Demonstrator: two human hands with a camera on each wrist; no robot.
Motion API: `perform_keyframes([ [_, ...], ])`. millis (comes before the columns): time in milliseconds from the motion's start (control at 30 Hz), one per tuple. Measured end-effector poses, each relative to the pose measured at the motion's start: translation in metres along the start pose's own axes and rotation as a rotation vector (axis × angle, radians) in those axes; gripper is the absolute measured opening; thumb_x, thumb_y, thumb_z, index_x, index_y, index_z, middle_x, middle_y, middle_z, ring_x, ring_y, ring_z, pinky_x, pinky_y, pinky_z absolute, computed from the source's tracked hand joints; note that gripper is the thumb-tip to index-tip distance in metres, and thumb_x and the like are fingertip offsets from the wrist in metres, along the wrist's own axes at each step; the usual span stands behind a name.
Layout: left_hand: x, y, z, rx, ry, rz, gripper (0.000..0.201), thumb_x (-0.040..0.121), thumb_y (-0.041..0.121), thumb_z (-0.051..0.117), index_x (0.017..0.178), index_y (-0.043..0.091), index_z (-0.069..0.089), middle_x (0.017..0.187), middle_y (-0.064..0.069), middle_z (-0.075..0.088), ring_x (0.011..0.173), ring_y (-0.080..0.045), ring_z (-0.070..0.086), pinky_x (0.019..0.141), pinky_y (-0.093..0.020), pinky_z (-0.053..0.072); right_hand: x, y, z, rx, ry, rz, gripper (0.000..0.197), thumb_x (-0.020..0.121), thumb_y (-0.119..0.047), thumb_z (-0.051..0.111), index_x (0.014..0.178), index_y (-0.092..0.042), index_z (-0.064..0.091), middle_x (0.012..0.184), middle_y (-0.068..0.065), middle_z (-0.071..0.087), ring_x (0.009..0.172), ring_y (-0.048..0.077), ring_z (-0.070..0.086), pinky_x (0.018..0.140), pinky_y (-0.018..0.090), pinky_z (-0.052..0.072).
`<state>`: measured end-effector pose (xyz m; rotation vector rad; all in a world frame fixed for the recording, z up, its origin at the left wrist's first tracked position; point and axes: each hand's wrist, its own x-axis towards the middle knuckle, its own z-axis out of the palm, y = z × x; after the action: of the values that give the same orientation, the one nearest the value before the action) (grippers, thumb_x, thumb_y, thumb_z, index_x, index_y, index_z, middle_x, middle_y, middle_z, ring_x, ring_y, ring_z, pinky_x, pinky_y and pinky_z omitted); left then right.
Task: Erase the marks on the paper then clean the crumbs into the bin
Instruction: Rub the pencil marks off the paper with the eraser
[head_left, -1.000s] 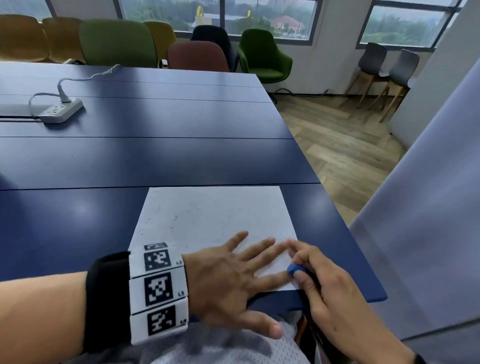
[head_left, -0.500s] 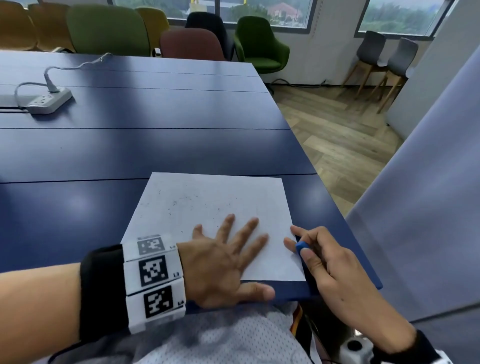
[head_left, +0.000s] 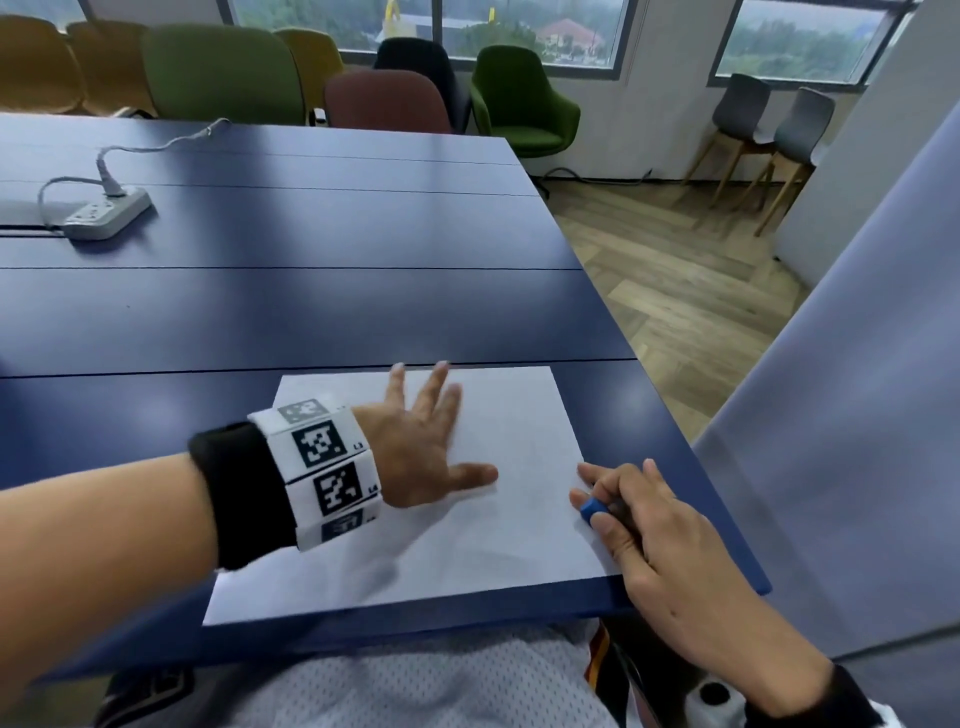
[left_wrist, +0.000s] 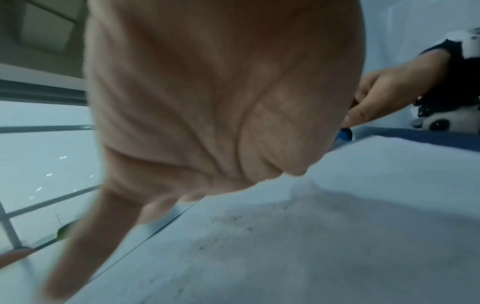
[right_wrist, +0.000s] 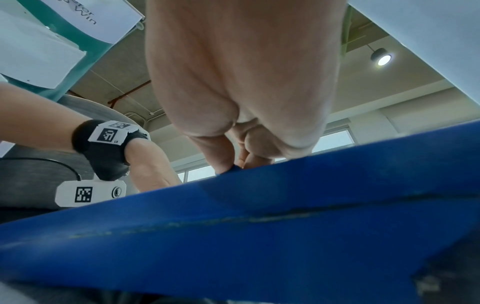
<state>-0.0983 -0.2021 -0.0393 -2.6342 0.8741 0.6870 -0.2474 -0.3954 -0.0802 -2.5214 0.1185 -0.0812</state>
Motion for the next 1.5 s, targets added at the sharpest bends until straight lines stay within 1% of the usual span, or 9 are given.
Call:
perform_keyframes([
  [133,-0.001,0.015,0.002,0.03,-0.018,0.294,0.084,0.086,0.078,0.014,0.15,0.038,-0.023,0.153,0.01,-0.037,0.146,-0.025,-0.025,0.11,-0.072,0.007,0.003,-0.009,-0.007,-0.065,-0.026,0.027,0.006,0.098,-0.032,0.045,0.093,-0.032,0.042,0.137,-0.026,0.047,0.147,0.02,0.018,0.112,0.028,0.024],
  [300,0.005,0.009,0.005,-0.044,0.05,-0.064,0.101,0.081,0.084,0.013,0.152,0.021,-0.021,0.155,0.006,-0.034,0.147,-0.029,-0.021,0.11,-0.062,0.022,0.002,-0.019,-0.009,-0.117,-0.071,0.053,0.008,0.099,-0.033,0.042,0.093,-0.035,0.037,0.141,-0.024,0.045,0.148,0.021,0.012,0.111,0.033,0.029],
  [433,0.0,0.011,0.006,-0.03,-0.022,0.143,0.097,0.07,0.091,0.016,0.145,0.046,-0.027,0.152,0.007,-0.04,0.146,-0.033,-0.021,0.108,-0.071,0.021,0.002,-0.023,-0.011,-0.124,-0.083,0.062,0.008,0.099,-0.033,0.042,0.094,-0.035,0.036,0.139,-0.021,0.048,0.148,0.021,0.012,0.111,0.033,0.03],
  [600,0.009,0.001,-0.008,0.002,-0.023,0.117,0.118,0.065,0.092,0.046,0.149,0.043,-0.021,0.159,0.003,-0.028,0.149,-0.032,-0.009,0.113,-0.061,0.025,-0.001,-0.036,-0.011,-0.162,-0.058,0.02,0.008,0.098,-0.034,0.043,0.094,-0.035,0.036,0.12,-0.018,0.058,0.144,0.018,0.025,0.108,0.028,0.032],
  [667,0.013,0.0,-0.014,0.013,-0.023,0.093,0.127,0.058,0.092,0.054,0.15,0.042,-0.019,0.16,0.004,-0.025,0.15,-0.028,-0.005,0.113,-0.059,0.026,0.004,-0.041,-0.016,-0.188,-0.056,-0.025,0.006,0.097,-0.034,0.047,0.094,-0.031,0.042,0.101,-0.017,0.06,0.125,0.016,0.047,0.107,0.026,0.033],
  [767,0.017,0.004,-0.019,0.029,-0.021,0.067,0.134,0.054,0.09,0.062,0.152,0.04,-0.014,0.162,0.004,-0.019,0.15,-0.028,-0.001,0.114,-0.057,0.025,0.028,-0.041,-0.037,-0.201,0.005,-0.098,0.007,0.091,-0.031,0.058,0.091,-0.025,0.056,0.091,-0.012,0.057,0.085,0.014,0.056,0.083,0.03,0.046],
  [1000,0.028,-0.01,-0.031,-0.017,0.013,0.037,0.129,0.047,0.083,0.074,0.15,0.048,0.004,0.164,0.001,-0.005,0.148,-0.031,0.014,0.108,-0.058,0.035,0.124,-0.039,-0.063,-0.231,-0.104,-0.107,0.012,0.087,-0.026,0.067,0.089,-0.014,0.066,0.072,-0.011,0.06,0.063,-0.001,0.053,0.052,0.009,0.037],
  [1300,0.038,-0.009,-0.032,0.061,-0.004,0.033,0.137,0.046,0.085,0.071,0.149,0.051,-0.012,0.164,0.005,-0.012,0.147,-0.038,0.017,0.109,-0.055,0.035,0.184,-0.04,-0.034,-0.291,-0.261,-0.141,0.009,0.084,-0.021,0.071,0.087,-0.015,0.065,0.072,-0.013,0.052,0.074,0.014,0.06,0.067,0.027,0.05],
  [1500,0.036,-0.01,-0.033,0.062,-0.001,0.04,0.137,0.046,0.084,0.073,0.147,0.054,-0.015,0.163,0.006,-0.013,0.147,-0.038,0.018,0.107,-0.055,0.037,0.179,-0.033,-0.031,-0.201,-0.324,-0.145,0.007,0.082,-0.019,0.073,0.081,-0.015,0.067,0.068,-0.004,0.067,0.066,0.011,0.063,0.065,0.027,0.051],
])
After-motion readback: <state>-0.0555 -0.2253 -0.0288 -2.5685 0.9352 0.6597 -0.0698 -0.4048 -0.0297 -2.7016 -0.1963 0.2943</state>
